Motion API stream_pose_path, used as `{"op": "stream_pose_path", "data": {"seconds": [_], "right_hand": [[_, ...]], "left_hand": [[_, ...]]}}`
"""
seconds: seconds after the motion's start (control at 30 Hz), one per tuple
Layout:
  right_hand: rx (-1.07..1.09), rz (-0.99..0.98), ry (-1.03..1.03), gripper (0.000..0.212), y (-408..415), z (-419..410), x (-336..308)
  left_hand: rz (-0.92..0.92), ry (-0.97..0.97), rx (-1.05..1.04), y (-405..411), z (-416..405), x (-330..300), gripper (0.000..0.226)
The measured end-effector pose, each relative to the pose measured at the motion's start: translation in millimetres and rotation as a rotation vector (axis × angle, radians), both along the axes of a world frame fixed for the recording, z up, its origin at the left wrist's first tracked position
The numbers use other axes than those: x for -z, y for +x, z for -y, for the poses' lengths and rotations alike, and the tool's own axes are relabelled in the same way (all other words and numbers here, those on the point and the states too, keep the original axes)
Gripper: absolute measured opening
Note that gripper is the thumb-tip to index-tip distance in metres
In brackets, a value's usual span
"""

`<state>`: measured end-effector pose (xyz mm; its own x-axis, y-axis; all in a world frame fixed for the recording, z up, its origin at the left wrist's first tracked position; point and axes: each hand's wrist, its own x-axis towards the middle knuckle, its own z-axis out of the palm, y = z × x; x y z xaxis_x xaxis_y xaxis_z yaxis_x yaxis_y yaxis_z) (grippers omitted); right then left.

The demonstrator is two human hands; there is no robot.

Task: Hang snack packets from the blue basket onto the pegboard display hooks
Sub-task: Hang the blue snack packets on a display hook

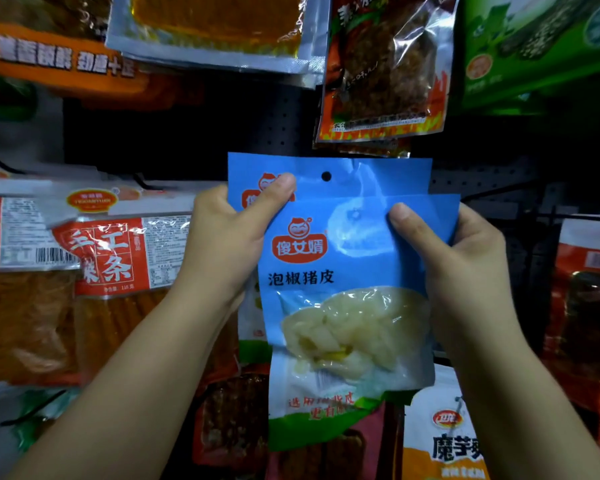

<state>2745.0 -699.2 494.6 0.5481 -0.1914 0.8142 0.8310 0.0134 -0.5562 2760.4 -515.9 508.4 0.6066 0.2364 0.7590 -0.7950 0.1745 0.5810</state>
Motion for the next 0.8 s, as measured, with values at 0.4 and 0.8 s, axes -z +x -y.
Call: {"op": "stream_pose_path", "data": {"seconds": [0.4, 0.8], "right_hand": [[-0.069, -0.157, 0.078, 0.003, 31, 6, 11], [0.078, -0.256, 0.091, 0.004, 97, 10, 15]], "left_hand": [[-0.162, 0.016, 0.02, 23, 7, 3, 0.024], [-0.37, 0.078, -0.042, 80, 4, 27, 0.021]]}}
